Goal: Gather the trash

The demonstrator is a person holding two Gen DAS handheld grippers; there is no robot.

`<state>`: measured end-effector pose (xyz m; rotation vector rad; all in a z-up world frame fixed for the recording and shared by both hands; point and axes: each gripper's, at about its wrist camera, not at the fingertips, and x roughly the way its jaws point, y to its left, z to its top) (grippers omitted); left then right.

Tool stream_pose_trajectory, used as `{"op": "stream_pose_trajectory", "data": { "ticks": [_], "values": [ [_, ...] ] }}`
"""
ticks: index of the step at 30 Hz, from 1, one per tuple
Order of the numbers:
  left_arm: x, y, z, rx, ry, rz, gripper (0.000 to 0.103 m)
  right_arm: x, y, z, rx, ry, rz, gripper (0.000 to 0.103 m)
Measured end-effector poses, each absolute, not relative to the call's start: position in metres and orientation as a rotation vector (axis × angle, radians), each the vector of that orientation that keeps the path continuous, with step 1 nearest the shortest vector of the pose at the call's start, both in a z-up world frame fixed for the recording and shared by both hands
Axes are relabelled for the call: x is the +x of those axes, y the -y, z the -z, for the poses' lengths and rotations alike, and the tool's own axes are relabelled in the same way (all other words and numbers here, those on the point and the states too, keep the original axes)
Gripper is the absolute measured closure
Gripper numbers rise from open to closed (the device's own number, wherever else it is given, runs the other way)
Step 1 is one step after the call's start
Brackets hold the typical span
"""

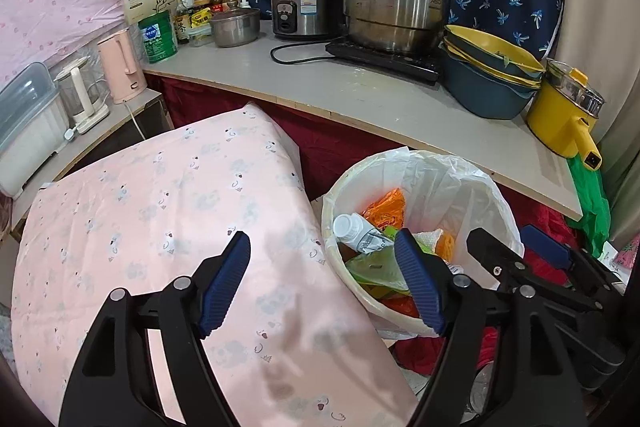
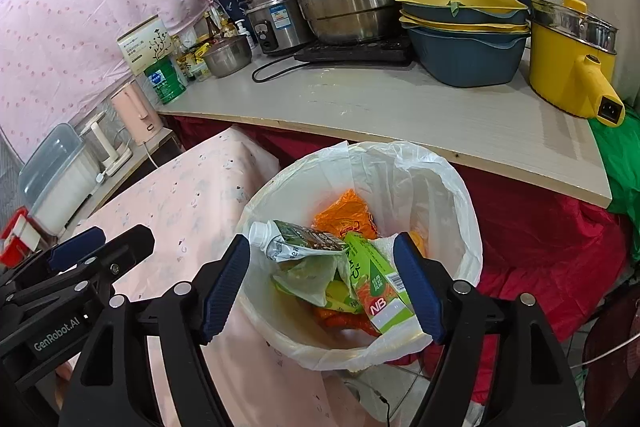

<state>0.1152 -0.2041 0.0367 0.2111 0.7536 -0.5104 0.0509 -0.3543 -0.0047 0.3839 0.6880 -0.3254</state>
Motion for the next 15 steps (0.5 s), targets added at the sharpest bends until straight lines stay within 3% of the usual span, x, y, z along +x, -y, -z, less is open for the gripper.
{"op": "stream_pose_trajectory", "data": {
  "ticks": [15],
  "values": [
    [0.105,0.181,-0.038,0.198,-0.722,0.455,0.015,0.036,0.343,-0.001,0.33,-0.706,0.337,0.019]
  ]
}}
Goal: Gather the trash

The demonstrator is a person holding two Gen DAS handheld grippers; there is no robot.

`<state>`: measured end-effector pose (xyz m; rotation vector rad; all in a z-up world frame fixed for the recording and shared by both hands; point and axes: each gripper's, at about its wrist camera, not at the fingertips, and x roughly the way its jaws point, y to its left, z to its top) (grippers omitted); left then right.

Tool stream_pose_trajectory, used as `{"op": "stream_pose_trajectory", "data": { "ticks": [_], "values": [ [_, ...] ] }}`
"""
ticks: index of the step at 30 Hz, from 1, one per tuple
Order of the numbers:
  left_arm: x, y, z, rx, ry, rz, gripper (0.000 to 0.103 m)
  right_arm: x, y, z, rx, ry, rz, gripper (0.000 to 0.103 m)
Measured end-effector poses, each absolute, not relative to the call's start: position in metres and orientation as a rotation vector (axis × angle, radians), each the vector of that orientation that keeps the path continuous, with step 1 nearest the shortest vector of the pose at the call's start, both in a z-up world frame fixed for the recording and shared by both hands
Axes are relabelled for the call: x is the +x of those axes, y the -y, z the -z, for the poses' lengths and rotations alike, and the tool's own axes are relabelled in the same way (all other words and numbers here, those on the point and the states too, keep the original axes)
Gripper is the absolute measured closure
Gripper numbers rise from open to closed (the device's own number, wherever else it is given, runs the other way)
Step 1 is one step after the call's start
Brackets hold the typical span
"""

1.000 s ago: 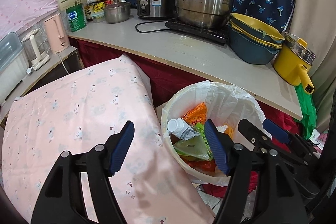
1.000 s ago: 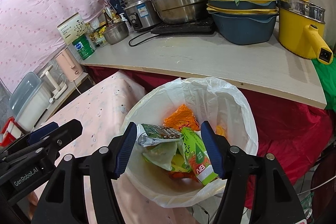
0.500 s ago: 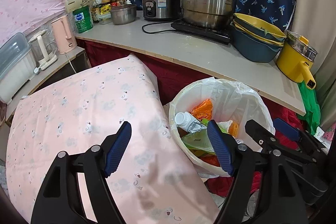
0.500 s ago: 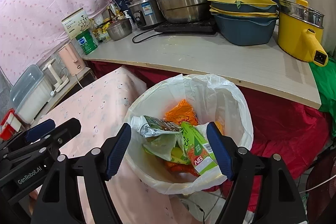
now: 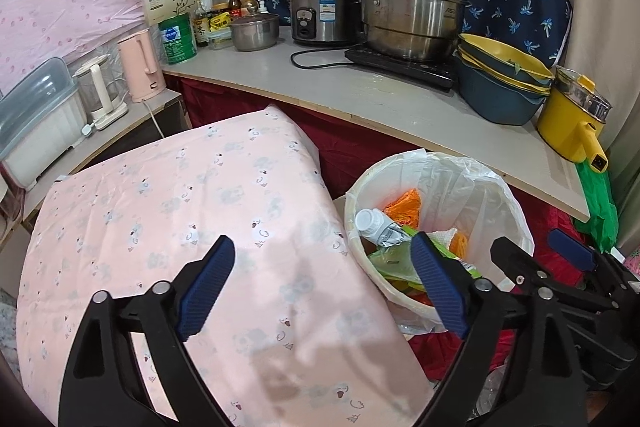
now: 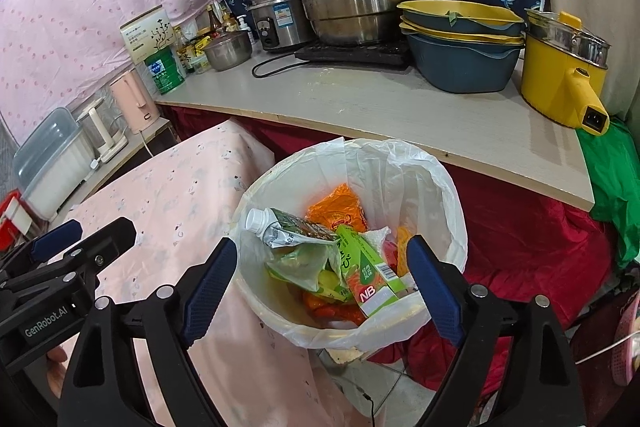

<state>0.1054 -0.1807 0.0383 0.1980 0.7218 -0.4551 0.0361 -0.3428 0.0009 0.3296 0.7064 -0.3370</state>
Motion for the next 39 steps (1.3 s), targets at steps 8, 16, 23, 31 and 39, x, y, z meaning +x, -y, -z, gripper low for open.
{"op": "stream_pose_trajectory", "data": {
  "ticks": [8,16,23,31,39],
  "values": [
    [0.098,0.171,-0.036,0.22,-0.705,0.425,0.012,0.033,0.335,0.001,0.288,-0.729,0.325,0.017],
    [0.096,0.164,-0.033,0.211,-0.713,0.397,0.01,0.026,0.327,0.002,0.237,-0.724,0.31,0.006],
    [0.091,0.165,-0.029,0.215,-0.716,0.389,0.01,0.02,0.319,0.001,0.187,-0.715,0.321,0.006],
    [0.086,0.168,-0.023,0.233,-0.711,0.385,0.01,0.011,0.323,0.006,0.175,-0.727,0.341,0.006],
    [0.084,0.169,-0.017,0.238,-0.718,0.37,0.01,0.001,0.333,0.009,0.193,-0.723,0.372,0.006]
  ]
}}
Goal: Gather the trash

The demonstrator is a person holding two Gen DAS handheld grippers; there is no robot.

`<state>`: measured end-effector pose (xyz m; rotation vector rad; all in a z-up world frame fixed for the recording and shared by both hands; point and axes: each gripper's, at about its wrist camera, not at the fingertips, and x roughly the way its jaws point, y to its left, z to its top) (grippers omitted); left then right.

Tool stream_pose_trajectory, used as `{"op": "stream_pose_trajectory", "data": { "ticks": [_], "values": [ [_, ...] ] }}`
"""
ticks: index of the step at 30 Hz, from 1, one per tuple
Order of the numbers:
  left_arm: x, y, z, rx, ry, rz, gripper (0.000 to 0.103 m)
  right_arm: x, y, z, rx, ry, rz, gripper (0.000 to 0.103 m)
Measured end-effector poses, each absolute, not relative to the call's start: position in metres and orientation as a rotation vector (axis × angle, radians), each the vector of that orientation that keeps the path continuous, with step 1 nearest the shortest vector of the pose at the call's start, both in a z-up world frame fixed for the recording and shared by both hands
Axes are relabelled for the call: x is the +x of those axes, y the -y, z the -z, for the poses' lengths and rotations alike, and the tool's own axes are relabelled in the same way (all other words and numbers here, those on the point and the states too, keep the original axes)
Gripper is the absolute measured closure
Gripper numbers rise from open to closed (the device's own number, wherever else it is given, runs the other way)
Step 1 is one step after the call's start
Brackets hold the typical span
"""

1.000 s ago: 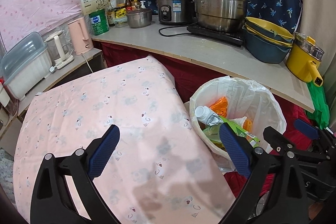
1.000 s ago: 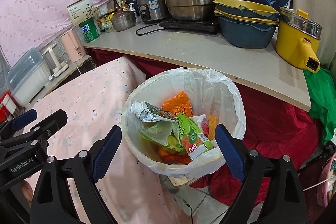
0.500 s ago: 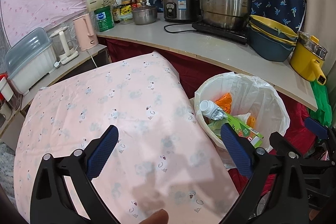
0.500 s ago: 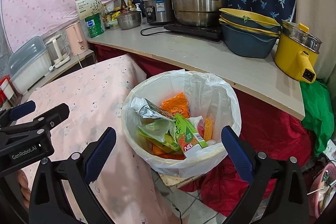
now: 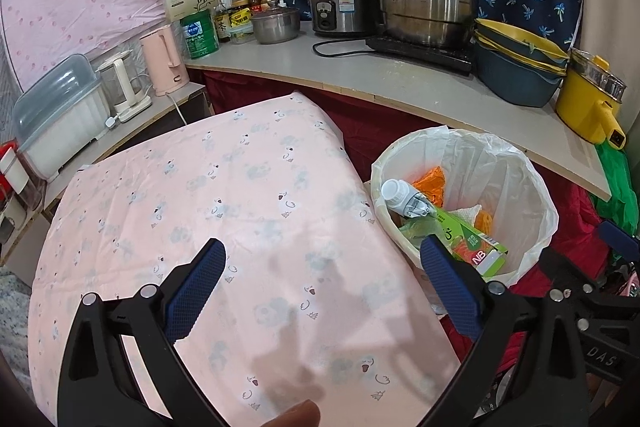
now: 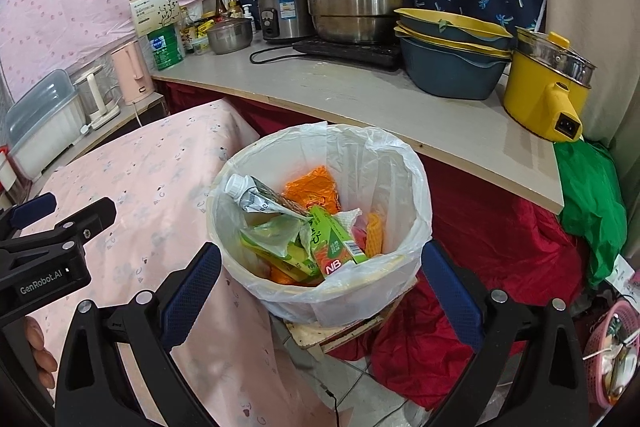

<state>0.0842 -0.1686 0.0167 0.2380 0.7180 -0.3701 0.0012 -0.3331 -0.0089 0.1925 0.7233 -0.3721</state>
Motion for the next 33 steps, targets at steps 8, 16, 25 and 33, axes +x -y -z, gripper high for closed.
{"op": "stream_pose_trajectory", "data": {
  "ticks": [8,16,25,33],
  "values": [
    [0.0865,0.1652,-0.0114,0.242,-0.729,0.35,0.009,0.0003,0.3348,0.0106,0.197,-0.726,0.377,0.006],
    [0.0875,0.1594,-0.0077,0.23,-0.746,0.337,0.009,0.0003,0.3297,0.0153,0.19,-0.74,0.372,0.006],
    [0.0833,0.1599,-0.0069,0.238,-0.753,0.347,0.01,-0.0004,0.3269,0.0167,0.177,-0.746,0.376,0.006],
    [0.0807,0.1627,-0.0074,0.252,-0.747,0.356,0.01,-0.0006,0.3267,0.0173,0.177,-0.747,0.377,0.006]
  ]
}}
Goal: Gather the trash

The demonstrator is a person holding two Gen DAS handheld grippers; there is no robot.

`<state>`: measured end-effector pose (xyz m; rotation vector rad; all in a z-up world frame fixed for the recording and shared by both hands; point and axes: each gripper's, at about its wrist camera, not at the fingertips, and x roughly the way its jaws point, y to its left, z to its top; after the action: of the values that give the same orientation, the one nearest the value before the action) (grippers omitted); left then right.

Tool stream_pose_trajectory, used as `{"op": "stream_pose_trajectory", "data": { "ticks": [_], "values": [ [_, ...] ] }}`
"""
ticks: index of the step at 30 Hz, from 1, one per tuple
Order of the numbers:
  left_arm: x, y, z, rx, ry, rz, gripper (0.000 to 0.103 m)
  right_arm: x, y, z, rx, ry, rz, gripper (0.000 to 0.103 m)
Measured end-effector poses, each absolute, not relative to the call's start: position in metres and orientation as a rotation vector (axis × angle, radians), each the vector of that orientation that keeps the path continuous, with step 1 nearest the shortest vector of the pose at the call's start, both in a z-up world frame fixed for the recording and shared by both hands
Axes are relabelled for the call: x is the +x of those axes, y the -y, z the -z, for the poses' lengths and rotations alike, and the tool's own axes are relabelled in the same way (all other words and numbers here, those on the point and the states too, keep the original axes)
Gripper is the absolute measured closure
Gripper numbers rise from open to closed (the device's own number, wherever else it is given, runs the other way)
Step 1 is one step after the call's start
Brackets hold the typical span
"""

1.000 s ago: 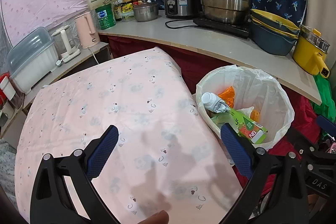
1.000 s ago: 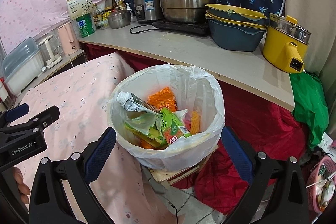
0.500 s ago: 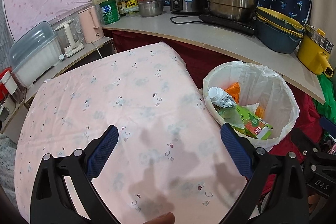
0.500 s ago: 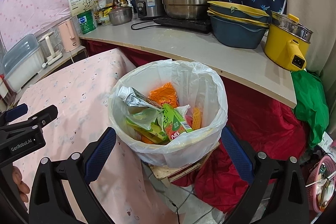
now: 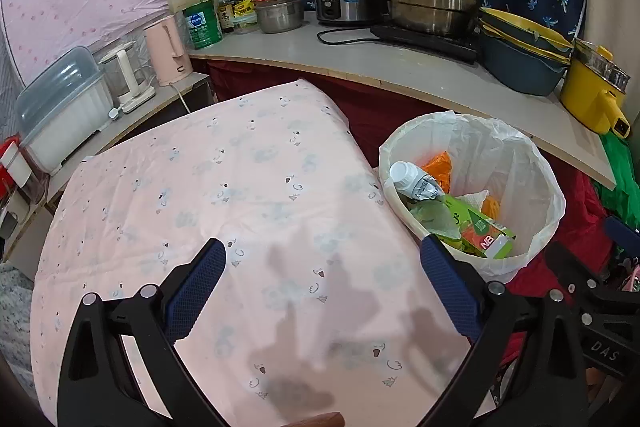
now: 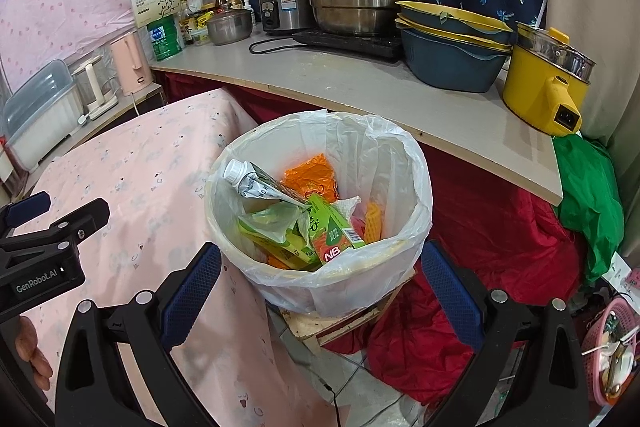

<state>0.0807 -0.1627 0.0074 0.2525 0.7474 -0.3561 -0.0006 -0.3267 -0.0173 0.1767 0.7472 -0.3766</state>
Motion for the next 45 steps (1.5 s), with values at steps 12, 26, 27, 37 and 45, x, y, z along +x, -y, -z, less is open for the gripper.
{"op": "stream_pose_trajectory", "data": {
  "ticks": [12,26,27,37,45],
  "values": [
    [0.0807,0.1644,-0.005,0.258,-0.757,0.362,0.01,-0.0016,0.328,0.0208,0.173,-0.754,0.377,0.006],
    [0.0781,0.1644,-0.0043,0.26,-0.74,0.36,0.01,0.0008,0.3246,0.0221,0.165,-0.761,0.371,0.006],
    [0.0778,0.1643,-0.0042,0.258,-0.74,0.36,0.01,0.0015,0.3246,0.0221,0.164,-0.761,0.369,0.006],
    [0.0777,0.1653,-0.0015,0.262,-0.753,0.359,0.01,0.0024,0.3241,0.0235,0.16,-0.766,0.368,0.006],
    [0.0782,0.1645,0.0015,0.265,-0.756,0.356,0.01,0.0024,0.324,0.024,0.161,-0.767,0.367,0.006]
  ]
}}
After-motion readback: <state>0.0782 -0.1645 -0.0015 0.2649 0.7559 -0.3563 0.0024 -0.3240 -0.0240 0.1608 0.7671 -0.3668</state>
